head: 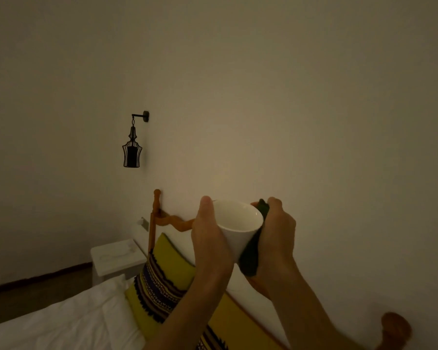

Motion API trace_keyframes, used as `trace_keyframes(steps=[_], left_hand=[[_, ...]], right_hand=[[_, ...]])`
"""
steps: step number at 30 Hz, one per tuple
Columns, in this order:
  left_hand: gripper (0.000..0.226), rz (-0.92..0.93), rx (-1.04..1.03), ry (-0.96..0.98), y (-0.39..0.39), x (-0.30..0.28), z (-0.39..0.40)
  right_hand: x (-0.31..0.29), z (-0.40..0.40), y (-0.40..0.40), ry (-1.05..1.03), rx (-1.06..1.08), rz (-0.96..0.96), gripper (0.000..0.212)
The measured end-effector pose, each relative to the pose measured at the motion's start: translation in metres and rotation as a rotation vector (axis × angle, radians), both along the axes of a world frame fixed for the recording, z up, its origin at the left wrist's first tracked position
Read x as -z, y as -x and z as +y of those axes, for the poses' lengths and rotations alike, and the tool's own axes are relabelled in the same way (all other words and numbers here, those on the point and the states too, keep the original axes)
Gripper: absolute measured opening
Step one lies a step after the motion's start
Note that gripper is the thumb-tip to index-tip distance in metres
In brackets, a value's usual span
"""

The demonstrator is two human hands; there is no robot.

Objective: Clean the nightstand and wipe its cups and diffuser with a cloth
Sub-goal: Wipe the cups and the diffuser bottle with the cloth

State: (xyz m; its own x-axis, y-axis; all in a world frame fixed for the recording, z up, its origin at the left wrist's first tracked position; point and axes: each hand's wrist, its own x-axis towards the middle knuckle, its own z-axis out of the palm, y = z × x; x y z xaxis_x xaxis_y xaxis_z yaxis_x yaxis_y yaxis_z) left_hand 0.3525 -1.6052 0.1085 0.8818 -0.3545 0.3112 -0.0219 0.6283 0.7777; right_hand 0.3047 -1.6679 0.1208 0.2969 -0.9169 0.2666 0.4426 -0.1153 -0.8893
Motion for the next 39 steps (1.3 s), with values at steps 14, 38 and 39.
trace_keyframes(steps=[14,38,39], left_hand=[[0.055,0.121,0.164,-0.079,-0.007,-0.017,0.010],[0.101,0.093,0.282,-0.054,-0.006,0.011,0.009],[0.105,0.087,0.286,-0.052,-0.005,0.011,0.008]], right_hand=[[0.005,-0.015,-0.009,0.324,0.087,0.145,0.040],[-0.001,-0.037,0.019,0.488,-0.021,-0.084,0.044],[-0.003,-0.036,0.019,0.296,-0.095,-0.163,0.046]])
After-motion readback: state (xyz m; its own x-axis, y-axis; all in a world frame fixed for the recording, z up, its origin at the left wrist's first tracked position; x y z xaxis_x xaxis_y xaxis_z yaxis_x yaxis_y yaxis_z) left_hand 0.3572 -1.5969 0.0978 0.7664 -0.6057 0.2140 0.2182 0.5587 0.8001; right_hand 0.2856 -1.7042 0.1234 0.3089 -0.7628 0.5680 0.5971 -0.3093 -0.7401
